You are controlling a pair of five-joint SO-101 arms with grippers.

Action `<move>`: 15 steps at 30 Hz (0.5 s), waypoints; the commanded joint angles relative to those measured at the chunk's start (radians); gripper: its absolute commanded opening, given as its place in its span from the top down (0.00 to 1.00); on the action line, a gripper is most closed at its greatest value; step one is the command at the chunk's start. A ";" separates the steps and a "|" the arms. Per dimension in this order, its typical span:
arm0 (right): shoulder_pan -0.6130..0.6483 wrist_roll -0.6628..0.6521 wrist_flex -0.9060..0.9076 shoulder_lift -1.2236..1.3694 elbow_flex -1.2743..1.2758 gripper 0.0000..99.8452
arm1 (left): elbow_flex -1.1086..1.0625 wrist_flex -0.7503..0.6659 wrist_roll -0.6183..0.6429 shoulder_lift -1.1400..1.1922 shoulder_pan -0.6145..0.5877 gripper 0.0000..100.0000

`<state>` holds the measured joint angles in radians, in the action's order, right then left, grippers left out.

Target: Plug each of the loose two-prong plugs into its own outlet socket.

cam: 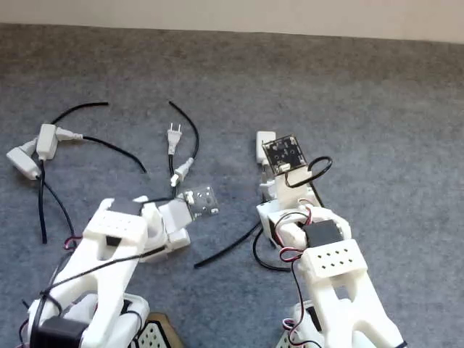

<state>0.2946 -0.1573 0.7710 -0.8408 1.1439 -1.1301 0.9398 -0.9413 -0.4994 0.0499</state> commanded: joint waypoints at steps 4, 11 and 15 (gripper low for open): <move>0.010 -0.012 -0.010 -0.015 -0.004 0.99 | -0.074 -0.040 0.008 -0.022 0.044 0.83; 0.010 -0.012 -0.010 -0.015 -0.004 0.99 | 0.147 0.221 -0.029 -0.024 -0.064 0.83; 0.010 -0.012 -0.010 -0.015 -0.004 0.99 | 0.214 0.316 -0.075 -0.024 -0.091 0.82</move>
<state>0.2946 -0.1573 0.7710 -0.8408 1.1439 -0.9935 1.1669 -0.9705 -0.5102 -0.0115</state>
